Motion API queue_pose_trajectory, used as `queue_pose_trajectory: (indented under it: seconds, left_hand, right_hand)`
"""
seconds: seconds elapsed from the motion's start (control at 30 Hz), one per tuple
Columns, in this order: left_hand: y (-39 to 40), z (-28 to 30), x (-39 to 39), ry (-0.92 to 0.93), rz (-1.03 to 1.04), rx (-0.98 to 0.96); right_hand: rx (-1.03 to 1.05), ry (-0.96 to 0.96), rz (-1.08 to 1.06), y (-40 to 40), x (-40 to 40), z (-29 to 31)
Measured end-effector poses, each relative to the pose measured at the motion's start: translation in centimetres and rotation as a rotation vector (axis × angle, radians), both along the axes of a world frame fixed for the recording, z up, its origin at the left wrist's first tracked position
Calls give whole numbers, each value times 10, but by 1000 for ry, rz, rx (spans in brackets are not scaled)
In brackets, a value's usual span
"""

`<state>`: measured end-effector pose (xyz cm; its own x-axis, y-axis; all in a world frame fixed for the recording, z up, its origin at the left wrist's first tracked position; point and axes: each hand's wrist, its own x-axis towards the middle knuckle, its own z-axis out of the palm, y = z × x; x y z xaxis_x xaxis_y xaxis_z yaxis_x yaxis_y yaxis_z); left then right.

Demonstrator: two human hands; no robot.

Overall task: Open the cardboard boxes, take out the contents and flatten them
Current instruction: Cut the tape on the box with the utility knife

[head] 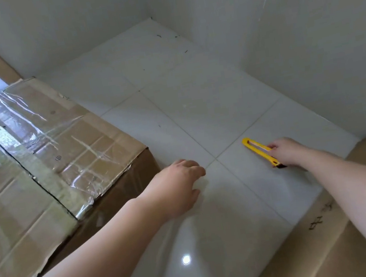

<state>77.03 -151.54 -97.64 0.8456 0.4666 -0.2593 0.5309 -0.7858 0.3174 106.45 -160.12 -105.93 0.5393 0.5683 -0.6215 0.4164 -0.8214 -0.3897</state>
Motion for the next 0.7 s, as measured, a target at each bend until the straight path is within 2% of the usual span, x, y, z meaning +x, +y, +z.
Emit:
queue_pose_trajectory:
  seconds: [0.07,0.13,0.2,0.33,0.43,0.47,0.53,0.6,0.7]
  left_hand:
    - [2,-2,2,0,13,-12]
    - [3,-2,4,8,24,-26]
    - [4,-2,6,24,23,-37]
    - [2,-1,7,26,17,-50]
    - [1,0,4,22,20,-57]
    - [0,2,3,20,18,-53]
    - [-3,7,-2,-3,13,-41]
    - [-7,16,-11,-42,2,-34]
    - [-11,34,-33,-94,-30,-18]
  right_hand:
    - [-14,12,-189,-6,15,-20]
    - [-55,138,-403,-10,17,-31]
    - [-100,232,-511,-10,16,-30]
    - [-149,306,-639,-14,16,-29]
    - [-158,298,-617,-17,22,-35]
    - [-209,251,-588,-18,26,-34]
    - [-319,13,-447,-16,34,-23]
    - [-245,-304,-318,-10,38,-6]
    - [-65,-390,-245,14,17,28]
